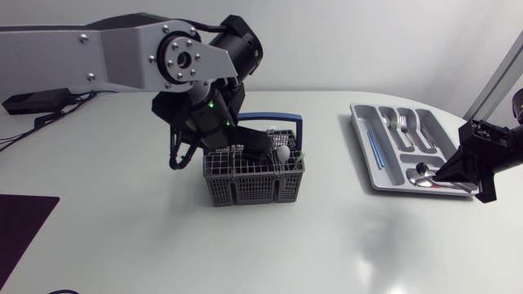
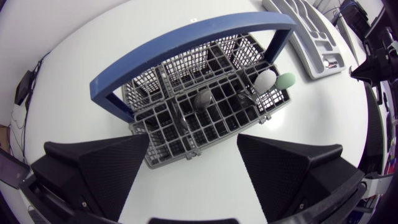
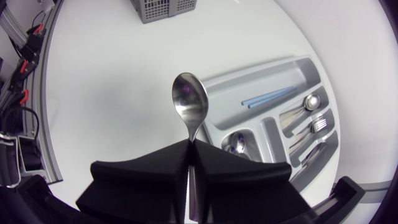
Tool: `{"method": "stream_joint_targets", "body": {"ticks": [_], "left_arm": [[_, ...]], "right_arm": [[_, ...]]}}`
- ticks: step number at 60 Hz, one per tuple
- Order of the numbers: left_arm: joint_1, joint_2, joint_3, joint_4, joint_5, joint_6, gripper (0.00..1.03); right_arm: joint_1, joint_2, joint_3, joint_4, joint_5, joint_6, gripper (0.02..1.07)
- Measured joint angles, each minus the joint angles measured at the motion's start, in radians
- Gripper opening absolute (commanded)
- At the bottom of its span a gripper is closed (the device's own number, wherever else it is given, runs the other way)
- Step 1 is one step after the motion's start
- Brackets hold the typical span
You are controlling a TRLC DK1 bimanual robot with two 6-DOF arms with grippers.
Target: Unload the cutlery basket into the drawer organizer.
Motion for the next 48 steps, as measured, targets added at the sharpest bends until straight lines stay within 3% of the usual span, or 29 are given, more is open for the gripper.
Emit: {"method": "stream_joint_targets", "body": {"ticks": [14, 35, 40, 48], "left_arm": [[-0.016, 0.009, 0.0, 0.014, -0.004, -0.177, 0.99], [-0.025, 0.035, 0.0, 0.023, -0.059, -0.298, 0.99], [-0.024, 0.035, 0.0, 0.022, -0.06, -0.316, 0.99], [-0.026, 0.037, 0.0, 0.023, -0.071, -0.33, 0.99]], "right_arm": [[-0.051, 0.176, 0.111, 0.042, 0.076, -0.071, 0.08], [-0.059, 0.319, 0.158, 0.171, 0.17, -0.097, 0.09], [-0.052, 0.329, 0.159, 0.207, 0.206, -0.097, 0.12], [-0.039, 0.348, 0.159, 0.262, 0.253, -0.097, 0.27]]}}
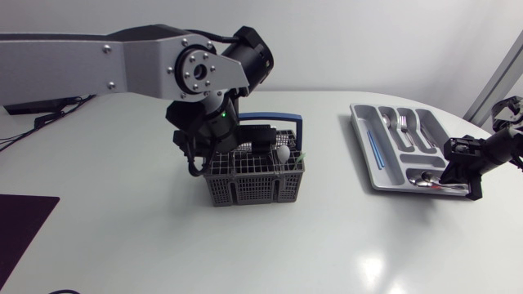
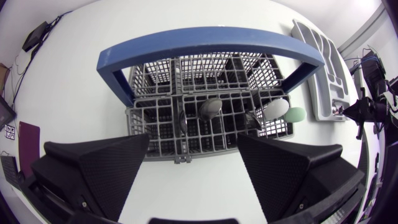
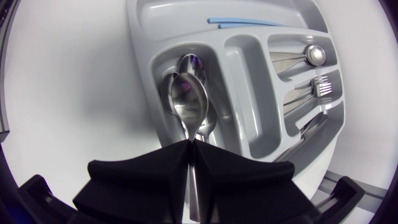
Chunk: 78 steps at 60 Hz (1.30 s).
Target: Unload the cutlery basket into the drawer organizer.
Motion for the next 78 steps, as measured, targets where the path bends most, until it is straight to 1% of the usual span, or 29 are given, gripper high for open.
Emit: {"method": "stream_joint_targets", "body": {"ticks": [3, 11, 18, 24, 36, 42, 48, 58, 67, 78], "left_arm": [[-0.002, 0.003, 0.0, 0.0, -0.012, -0.006, 0.99], [-0.012, 0.022, 0.0, 0.0, -0.03, -0.008, 0.99], [-0.018, 0.042, 0.0, 0.0, -0.04, -0.013, 0.99], [-0.018, 0.047, 0.0, 0.001, -0.04, -0.016, 0.99], [-0.018, 0.05, 0.0, 0.0, -0.041, -0.039, 0.99], [-0.018, 0.051, 0.0, 0.0, -0.041, -0.063, 0.99], [-0.016, 0.051, 0.0, 0.0, -0.045, -0.084, 0.99], [-0.003, 0.051, 0.0, -0.002, -0.059, -0.092, 0.99], [0.01, 0.051, 0.0, -0.023, -0.071, -0.097, 0.99], [0.016, 0.062, 0.002, -0.062, -0.089, -0.105, 0.96]], "right_arm": [[0.001, 0.007, 0.0, 0.011, 0.014, 0.0, 0.32], [0.001, 0.011, 0.0, 0.039, 0.018, 0.0, 0.53], [0.002, 0.003, -0.01, 0.048, 0.013, 0.001, 0.68], [0.009, -0.046, -0.051, 0.053, -0.01, 0.008, 0.74], [0.064, -0.211, -0.114, 0.034, -0.078, 0.066, 0.81], [0.12, -0.299, -0.15, 0.03, -0.097, 0.148, 0.85], [0.185, -0.381, -0.203, 0.029, -0.122, 0.228, 0.87], [0.306, -0.522, -0.269, 0.023, -0.149, 0.372, 0.87], [0.417, -0.623, -0.301, 0.023, -0.15, 0.489, 0.87], [0.556, -0.677, -0.336, 0.023, -0.148, 0.637, 0.87]]}}
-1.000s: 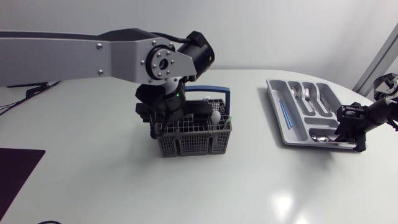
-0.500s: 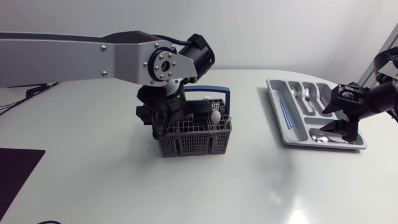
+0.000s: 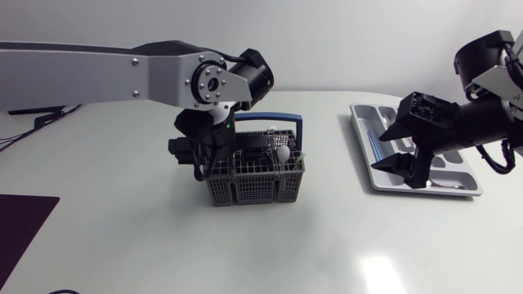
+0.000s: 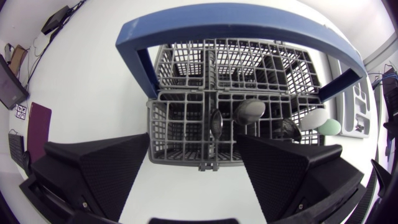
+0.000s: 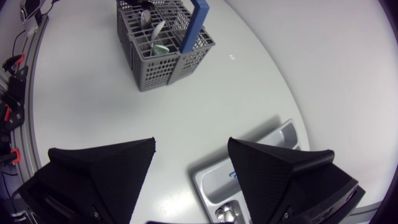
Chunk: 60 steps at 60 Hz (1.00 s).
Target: Unload the cutlery basket into the drawer organizer.
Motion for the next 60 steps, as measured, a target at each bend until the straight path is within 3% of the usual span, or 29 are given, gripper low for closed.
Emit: {"method": "stream_joint_targets", "body": {"ticks": [23, 41, 50, 60], "left_arm": [[0.004, 0.027, 0.013, -0.01, -0.004, -0.003, 0.9], [0.006, 0.027, 0.019, -0.01, -0.004, -0.003, 0.75], [0.005, 0.027, 0.032, -0.009, -0.004, -0.002, 0.6], [0.005, 0.031, 0.041, -0.006, -0.005, 0.013, 0.55]], "right_arm": [[0.208, -0.042, -0.091, 0.06, 0.041, 0.215, 0.86], [0.263, -0.061, -0.142, 0.091, 0.056, 0.264, 0.86], [0.276, -0.072, -0.164, 0.094, 0.056, 0.275, 0.86], [0.283, -0.088, -0.172, 0.102, 0.056, 0.282, 0.86]]}}
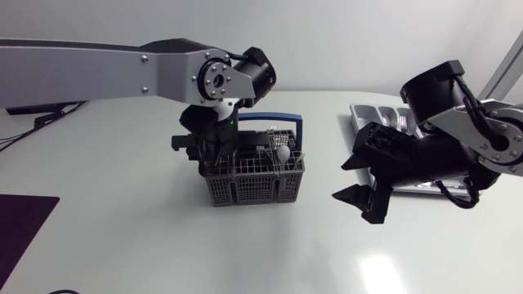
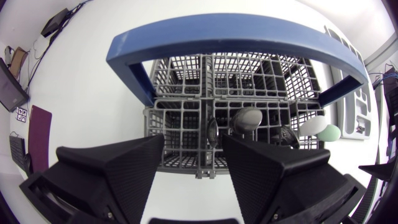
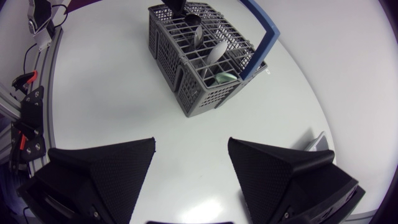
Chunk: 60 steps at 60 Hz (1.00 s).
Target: Unload the cutlery basket into the drawer organizer.
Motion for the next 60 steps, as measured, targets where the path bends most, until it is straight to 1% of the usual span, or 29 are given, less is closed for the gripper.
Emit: {"method": "stream_joint_targets", "body": {"ticks": [5, 11, 18, 24, 29, 34, 37, 47, 60], "left_arm": [[-0.002, 0.009, 0.004, 0.006, 0.0, 0.003, 0.46], [-0.008, 0.018, 0.004, 0.015, 0.0, 0.007, 0.42], [-0.013, 0.021, 0.005, 0.021, 0.0, 0.008, 0.33], [-0.013, 0.022, 0.005, 0.031, 0.0, 0.016, 0.32], [-0.013, 0.023, 0.005, 0.035, 0.0, 0.019, 0.24], [-0.015, 0.023, 0.005, 0.042, 0.0, 0.027, 0.2], [-0.016, 0.023, 0.005, 0.046, 0.0, 0.03, 0.2], [-0.021, 0.023, 0.005, 0.079, -0.002, 0.036, 0.06], [-0.021, 0.023, 0.005, 0.091, -0.004, 0.038, 0.04]], "right_arm": [[0.0, -0.01, -0.011, 0.007, 0.0, 0.0, 0.86], [0.0, -0.015, -0.024, 0.01, 0.0, 0.0, 0.86], [0.0, -0.02, -0.03, 0.01, 0.0, 0.0, 0.86], [0.0, -0.027, -0.038, 0.012, 0.0, 0.0, 0.86], [0.002, -0.029, -0.044, 0.014, 0.0, 0.0, 0.86], [0.006, -0.029, -0.045, 0.014, 0.0, 0.0, 0.86], [0.006, -0.029, -0.045, 0.014, 0.0, 0.0, 0.86], [0.006, -0.031, -0.049, 0.016, 0.0, 0.0, 0.86], [0.007, -0.034, -0.058, 0.018, 0.0, 0.0, 0.86]]}}
